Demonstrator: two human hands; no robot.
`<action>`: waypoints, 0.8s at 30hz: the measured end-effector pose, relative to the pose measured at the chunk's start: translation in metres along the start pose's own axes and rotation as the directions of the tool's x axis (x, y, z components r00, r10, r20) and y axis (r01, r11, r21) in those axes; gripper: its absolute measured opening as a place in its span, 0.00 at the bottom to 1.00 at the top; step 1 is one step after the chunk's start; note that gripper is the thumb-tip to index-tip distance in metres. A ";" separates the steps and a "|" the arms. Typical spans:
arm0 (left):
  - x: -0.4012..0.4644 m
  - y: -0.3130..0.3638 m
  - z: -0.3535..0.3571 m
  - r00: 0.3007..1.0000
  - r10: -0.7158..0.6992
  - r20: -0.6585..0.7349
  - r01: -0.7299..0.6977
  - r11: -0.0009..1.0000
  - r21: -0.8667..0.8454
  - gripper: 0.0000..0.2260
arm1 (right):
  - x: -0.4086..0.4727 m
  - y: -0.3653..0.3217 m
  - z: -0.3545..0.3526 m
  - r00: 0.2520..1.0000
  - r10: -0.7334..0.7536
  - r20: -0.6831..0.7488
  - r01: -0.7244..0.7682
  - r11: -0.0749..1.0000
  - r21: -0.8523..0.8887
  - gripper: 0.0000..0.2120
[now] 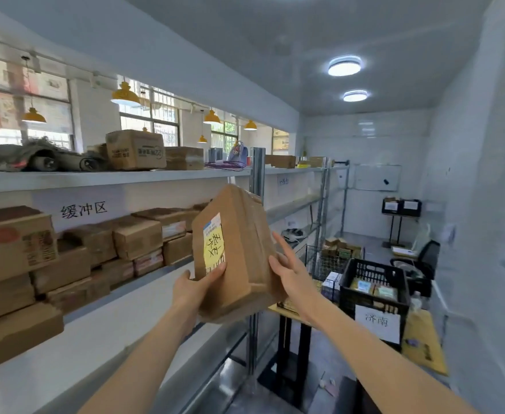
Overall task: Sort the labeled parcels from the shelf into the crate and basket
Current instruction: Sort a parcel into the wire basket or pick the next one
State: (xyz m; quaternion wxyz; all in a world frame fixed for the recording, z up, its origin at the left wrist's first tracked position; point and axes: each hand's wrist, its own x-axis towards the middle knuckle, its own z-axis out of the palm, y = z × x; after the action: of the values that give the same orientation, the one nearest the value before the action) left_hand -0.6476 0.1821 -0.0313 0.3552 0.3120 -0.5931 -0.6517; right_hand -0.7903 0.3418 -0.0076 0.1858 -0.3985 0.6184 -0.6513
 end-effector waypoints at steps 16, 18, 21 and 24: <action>0.217 -0.037 0.133 0.938 0.138 0.318 -0.110 0.989 -0.103 0.37 | 0.167 0.066 -0.120 0.962 0.124 -0.245 -0.196 0.934 -0.298 0.37; 0.239 -0.038 0.147 0.926 0.161 0.342 -0.132 0.985 -0.108 0.36 | 0.184 0.077 -0.132 0.961 0.105 -0.257 -0.176 0.946 -0.272 0.36; 0.271 -0.040 0.171 0.914 0.123 0.387 -0.090 0.991 -0.104 0.38 | 0.206 0.089 -0.146 0.948 0.076 -0.310 -0.154 0.959 -0.237 0.31; 0.304 -0.041 0.197 0.885 0.109 0.452 -0.067 0.992 -0.109 0.35 | 0.233 0.101 -0.166 0.929 0.066 -0.365 -0.154 0.964 -0.218 0.28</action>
State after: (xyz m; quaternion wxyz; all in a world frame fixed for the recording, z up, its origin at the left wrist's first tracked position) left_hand -0.9826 0.0394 -0.0478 0.2488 0.1064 -0.6435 -0.7161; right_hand -1.0832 0.2632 -0.0227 0.0573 -0.2588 0.7383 -0.6202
